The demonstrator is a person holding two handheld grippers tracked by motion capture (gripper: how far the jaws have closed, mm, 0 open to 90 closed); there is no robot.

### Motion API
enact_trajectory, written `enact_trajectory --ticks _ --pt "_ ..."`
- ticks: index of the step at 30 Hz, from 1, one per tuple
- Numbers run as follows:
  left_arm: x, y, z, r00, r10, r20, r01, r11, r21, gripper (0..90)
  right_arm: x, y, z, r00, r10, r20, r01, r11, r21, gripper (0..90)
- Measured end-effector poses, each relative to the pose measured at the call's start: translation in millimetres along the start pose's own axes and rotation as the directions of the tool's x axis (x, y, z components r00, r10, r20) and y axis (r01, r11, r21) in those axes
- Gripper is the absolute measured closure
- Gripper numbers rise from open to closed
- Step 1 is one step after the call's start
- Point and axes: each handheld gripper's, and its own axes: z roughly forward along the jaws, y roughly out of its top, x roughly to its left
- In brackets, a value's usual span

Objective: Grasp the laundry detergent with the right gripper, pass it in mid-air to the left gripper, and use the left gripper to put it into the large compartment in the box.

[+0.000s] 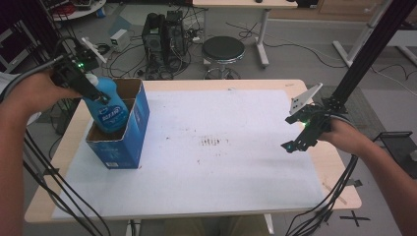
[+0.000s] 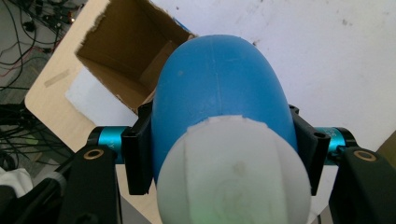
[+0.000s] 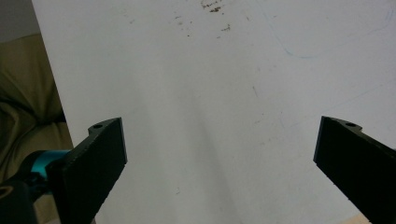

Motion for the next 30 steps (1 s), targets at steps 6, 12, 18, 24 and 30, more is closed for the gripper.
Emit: enact_trajectory --ticks 6,12,18,24,30 --pt "-3.3 -4.7 25.8 0.9999 -0.002 0.017 0.002 1.0 0.003 37.4 0.8 0.4 0.5 0.9999 0.011 0.002 -0.011 1.0 0.014 1.5" --pt "-5.7 -9.6 45.0 0.9996 -0.003 0.028 0.003 1.0 0.005 37.4 0.6 -0.3 1.5 1.0 0.006 0.002 -0.006 1.0 0.008 1.5" --pt "-4.8 -13.9 61.8 0.9995 0.005 0.032 -0.006 0.9999 0.016 37.4 0.9 -2.4 2.9 0.9999 0.011 -0.003 -0.011 1.0 0.002 1.5" --pt "-4.5 -18.8 77.0 0.9991 0.0 0.042 -0.001 0.9996 0.028 37.4 0.8 -3.7 4.6 0.9999 0.014 0.002 -0.014 1.0 0.003 1.5" --pt "-6.0 -25.9 93.2 0.9987 -0.016 0.048 0.015 0.9996 0.024 37.4 1.5 -5.5 6.8 0.9997 0.025 -0.001 -0.025 1.0 0.002 1.6"
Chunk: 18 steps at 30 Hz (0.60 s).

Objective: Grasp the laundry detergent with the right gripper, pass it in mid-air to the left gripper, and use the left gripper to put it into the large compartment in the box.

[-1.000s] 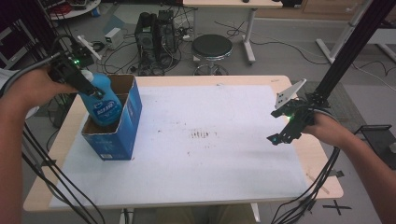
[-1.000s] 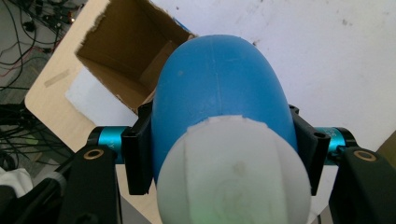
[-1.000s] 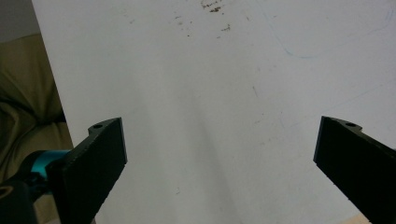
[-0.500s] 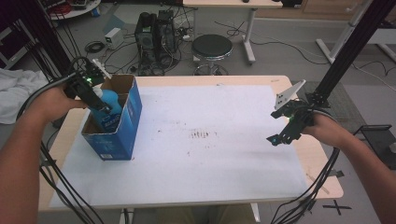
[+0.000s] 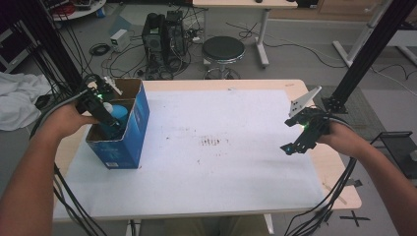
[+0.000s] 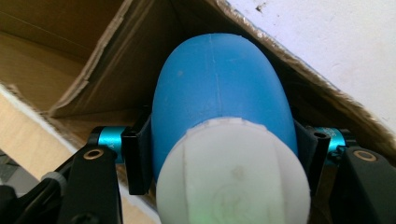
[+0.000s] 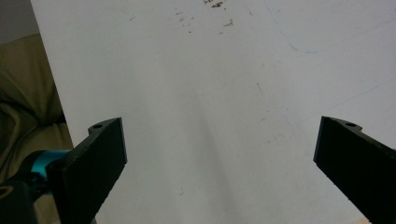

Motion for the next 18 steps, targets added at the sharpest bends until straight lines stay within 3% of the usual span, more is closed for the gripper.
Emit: enact_trajectory --ticks 6,7,8,10,11,12,13,14,15,16,17,18 --pt "1.1 -3.7 11.3 0.9999 0.003 0.016 -0.004 0.9996 0.028 37.4 -0.1 -0.8 2.8 1.0 -0.005 -0.005 0.005 1.0 0.006 1.5" --pt "4.2 -3.1 10.7 0.9984 0.053 0.017 -0.054 0.996 0.071 37.4 0.2 -0.8 3.2 1.0 -0.002 -0.002 0.002 1.0 0.0 1.5" --pt "1.2 -3.3 13.6 0.9998 -0.002 0.018 0.002 0.9997 0.023 37.4 0.0 -0.6 3.5 1.0 -0.002 -0.008 0.002 1.0 0.0 1.5" --pt "1.6 -2.3 14.2 0.9996 -0.011 0.027 0.011 0.9997 0.02 37.4 -0.2 -0.1 3.8 1.0 -0.002 -0.008 0.002 1.0 0.006 1.6" --pt "5.4 -1.0 11.9 0.9983 0.051 0.029 -0.053 0.9956 0.077 37.3 0.2 -0.1 4.1 1.0 0.004 -0.007 -0.004 1.0 0.009 1.5" --pt "4.0 -0.7 13.1 0.9992 0.022 0.032 -0.024 0.9981 0.057 37.3 -0.2 -0.1 4.6 1.0 -0.002 -0.008 0.002 1.0 0.006 1.6" --pt "7.5 0.2 11.3 0.997 0.069 0.035 -0.072 0.993 0.093 37.3 -0.3 -0.3 5.3 1.0 -0.003 -0.008 0.003 1.0 0.004 1.5" --pt "4.7 -0.5 14.3 0.9993 0.022 0.029 -0.023 0.9984 0.052 37.3 -0.4 -0.4 5.6 1.0 -0.001 -0.008 0.001 1.0 0.006 1.5" --pt "9.0 0.7 11.1 0.9964 0.077 0.037 -0.08 0.9916 0.101 37.3 -0.1 -0.8 6.1 0.9999 0.005 -0.012 -0.005 1.0 0.007 1.5" --pt "8.3 0.7 12.1 0.9975 0.059 0.039 -0.062 0.994 0.09 37.2 -0.3 -0.8 6.9 0.9999 0.0 -0.011 0.0 1.0 0.005 1.6" --pt "9.6 1.3 11.3 0.9966 0.071 0.041 -0.076 0.9914 0.106 37.2 -0.2 -1.0 7.2 0.9999 0.0 -0.012 0.0 1.0 0.007 1.6" --pt "6.0 0.5 14.3 0.9993 0.016 0.034 -0.019 0.9978 0.064 37.2 -0.2 -1.0 7.2 0.9999 -0.002 -0.013 0.002 1.0 0.009 1.5"
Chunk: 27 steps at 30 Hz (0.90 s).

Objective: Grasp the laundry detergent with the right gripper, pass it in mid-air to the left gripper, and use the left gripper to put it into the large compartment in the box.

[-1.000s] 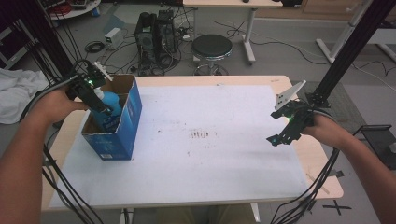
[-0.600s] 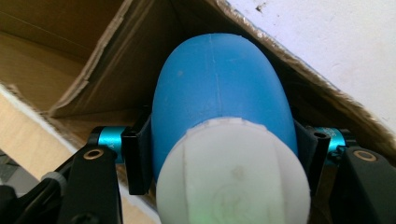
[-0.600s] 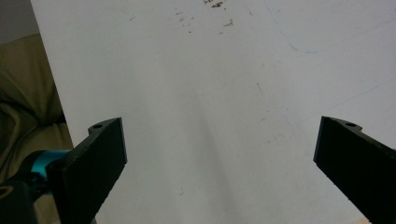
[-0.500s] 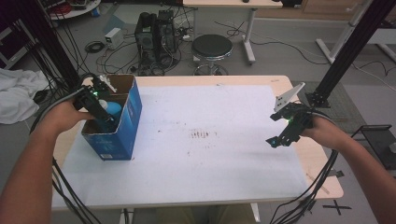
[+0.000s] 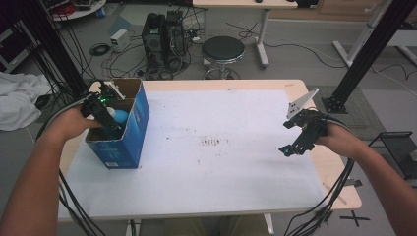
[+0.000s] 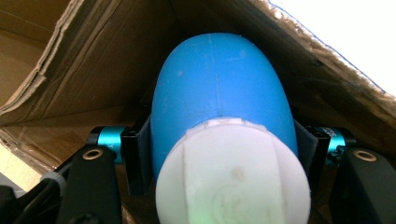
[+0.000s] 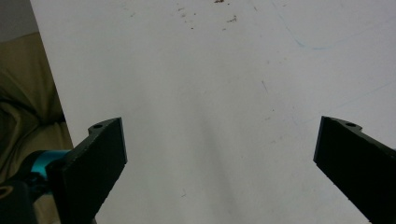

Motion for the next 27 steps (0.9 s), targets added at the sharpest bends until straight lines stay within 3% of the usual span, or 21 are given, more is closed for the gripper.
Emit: enact_trajectory --ticks 1,3,4,8,9,13,24,27 --pt "4.4 1.0 -3.6 0.9981 0.061 0.008 -0.061 0.9966 0.056 37.1 0.2 0.0 0.2 1.0 0.002 -0.001 -0.002 1.0 -0.003 1.5" --pt "2.1 0.2 -0.7 0.9999 0.014 0.007 -0.014 0.9997 0.019 37.1 0.5 0.2 0.2 1.0 0.003 0.002 -0.003 1.0 -0.008 1.6" --pt "4.3 0.5 -2.0 0.9995 0.031 0.007 -0.031 0.9989 0.035 37.1 0.5 0.4 0.1 1.0 0.004 0.0 -0.004 1.0 -0.007 1.6" --pt "5.9 0.1 -2.1 0.9996 0.025 0.016 -0.026 0.999 0.037 36.9 0.7 0.2 0.4 1.0 -0.002 -0.001 0.002 1.0 -0.008 1.6" --pt "1.7 -0.6 1.4 0.999 -0.04 0.018 0.04 0.999 -0.019 36.9 0.8 -0.1 0.5 1.0 0.002 -0.001 -0.002 1.0 -0.007 1.5" --pt "2.3 -1.5 0.9 0.9977 -0.063 0.024 0.063 0.9974 -0.035 34.2 0.7 -1.2 1.5 1.0 0.008 0.001 -0.008 1.0 -0.007 1.5" --pt "3.4 -3.1 -15.2 0.9985 -0.054 0.012 0.055 0.9968 -0.058 30.6 1.5 -0.4 1.4 1.0 0.002 0.001 -0.002 1.0 -0.009 1.6" --pt "3.9 -2.2 -20.0 0.9995 -0.032 0.005 0.033 0.9983 -0.049 30.6 1.7 -0.7 0.6 1.0 -0.003 0.002 0.003 1.0 -0.009 1.5"
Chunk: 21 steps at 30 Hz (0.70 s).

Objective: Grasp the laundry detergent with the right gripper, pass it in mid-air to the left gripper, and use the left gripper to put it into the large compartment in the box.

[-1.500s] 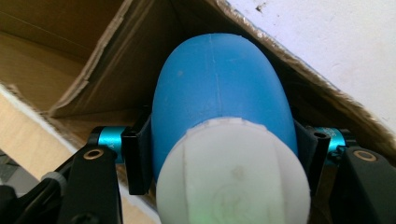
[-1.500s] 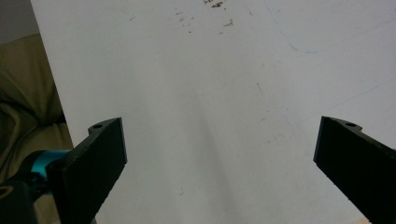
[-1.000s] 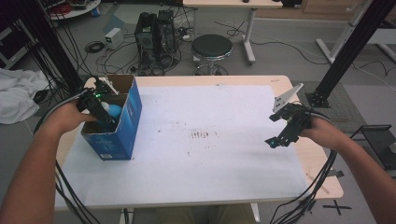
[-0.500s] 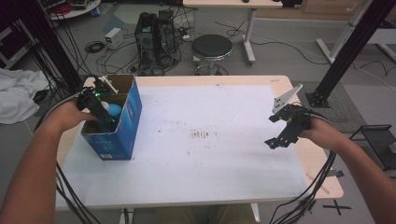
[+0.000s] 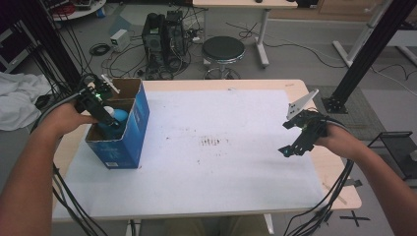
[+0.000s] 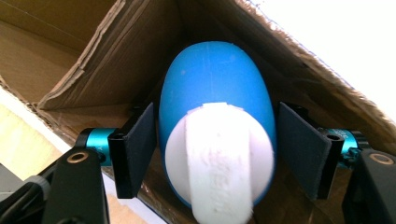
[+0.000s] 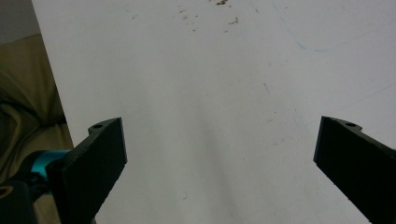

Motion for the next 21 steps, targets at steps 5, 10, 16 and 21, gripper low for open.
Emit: enact_trajectory --ticks 5,10,16,21 --pt "-0.7 1.7 -8.0 1.0 -0.002 -0.005 0.002 0.9999 -0.011 30.6 1.4 -1.0 -1.5 1.0 0.008 0.003 -0.008 1.0 -0.011 1.5" --pt "-1.7 5.1 -16.5 1.0 0.0 -0.001 0.0 1.0 -0.003 30.5 1.5 -1.2 -1.5 1.0 0.006 0.003 -0.006 1.0 -0.009 1.6" --pt "-3.1 8.2 -32.4 0.9998 -0.001 -0.018 0.001 1.0 -0.008 26.2 1.5 -1.0 -1.8 1.0 0.005 0.003 -0.005 1.0 -0.01 1.5" --pt "-5.9 11.8 -49.5 0.9995 0.006 -0.033 -0.006 0.9999 -0.014 26.2 0.9 -1.1 -1.8 1.0 0.006 0.003 -0.006 1.0 -0.012 1.5"
